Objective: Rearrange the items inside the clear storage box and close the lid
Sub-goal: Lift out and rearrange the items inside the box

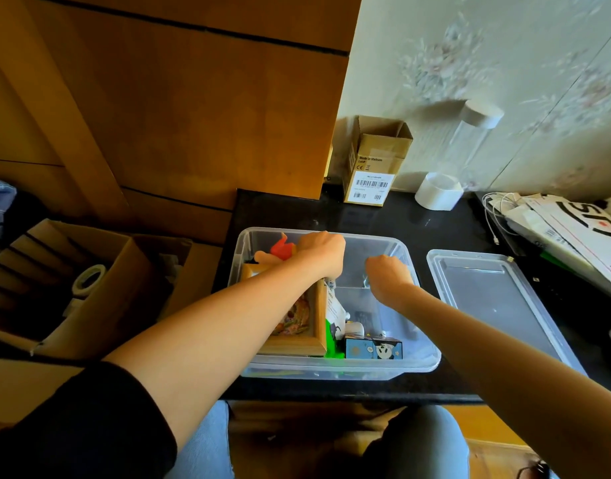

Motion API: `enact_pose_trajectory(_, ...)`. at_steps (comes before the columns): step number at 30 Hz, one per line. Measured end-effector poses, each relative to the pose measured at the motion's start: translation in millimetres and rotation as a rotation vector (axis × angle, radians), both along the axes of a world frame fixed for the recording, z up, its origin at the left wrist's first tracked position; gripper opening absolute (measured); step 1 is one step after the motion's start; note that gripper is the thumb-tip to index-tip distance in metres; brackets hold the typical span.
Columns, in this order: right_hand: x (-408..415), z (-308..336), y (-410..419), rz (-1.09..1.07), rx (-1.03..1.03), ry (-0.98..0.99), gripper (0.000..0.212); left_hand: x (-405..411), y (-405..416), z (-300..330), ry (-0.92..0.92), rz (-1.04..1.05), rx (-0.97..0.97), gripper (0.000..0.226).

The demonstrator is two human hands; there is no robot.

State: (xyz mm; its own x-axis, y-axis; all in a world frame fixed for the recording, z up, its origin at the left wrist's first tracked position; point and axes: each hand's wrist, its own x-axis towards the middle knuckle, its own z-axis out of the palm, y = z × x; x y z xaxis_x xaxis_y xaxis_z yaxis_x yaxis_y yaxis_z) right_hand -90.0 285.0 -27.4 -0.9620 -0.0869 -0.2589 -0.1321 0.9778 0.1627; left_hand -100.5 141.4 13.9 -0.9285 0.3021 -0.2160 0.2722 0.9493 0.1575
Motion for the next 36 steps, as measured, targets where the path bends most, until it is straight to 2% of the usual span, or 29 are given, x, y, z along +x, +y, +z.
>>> enact_pose_trajectory(2, 1.8, 1.8, 0.7, 0.083, -0.153, -0.201, 0.029, -0.8, 0.4, 1.0, -0.017, 0.014, -0.005, 0.025)
enact_pose_trajectory(5, 11.3, 0.7, -4.6, 0.113, -0.486, -0.482, 0.038, -1.1, -0.6, 3.6, -0.021, 0.045, 0.016, 0.022)
enact_pose_trajectory(9, 16.3, -7.2, -9.8, 0.055, -0.664, -0.507, 0.043, -0.5, -5.2, 7.6, 0.013, 0.029, 0.055, 0.006)
enact_pose_trajectory(14, 20.7, -7.1, -7.3, -0.072, -0.763, -0.583, 0.046, 1.5, -10.4, 11.9, -0.003, 0.007, 0.096, 0.001)
enact_pose_trajectory(19, 23.2, -1.3, 1.7, -0.203, -0.851, -0.402, 0.032, 2.5, -16.1, 10.8, 0.009, 0.003, 0.13, 0.015)
enact_pose_trajectory(23, 22.5, 15.0, 7.5, -0.169, -0.855, -0.2, 0.011, -0.1, -16.8, 10.9, 0.01, 0.009, 0.128, 0.017)
enact_pose_trajectory(26, 24.7, 28.7, 9.9, -0.151, -0.858, -0.11, 0.026, 0.2, -14.6, 9.9, 0.002, 0.001, 0.107, 0.018)
enact_pose_trajectory(30, 28.3, 44.5, 14.9, -0.168, -0.938, 0.059, 0.019, 1.4, -10.7, 9.6, -0.031, -0.006, 0.075, 0.018)
enact_pose_trajectory(36, 24.0, 71.1, 30.3, -0.289, -1.046, 0.376, 0.025, -0.3, -8.3, 18.3, -0.157, -0.098, 0.015, 0.011)
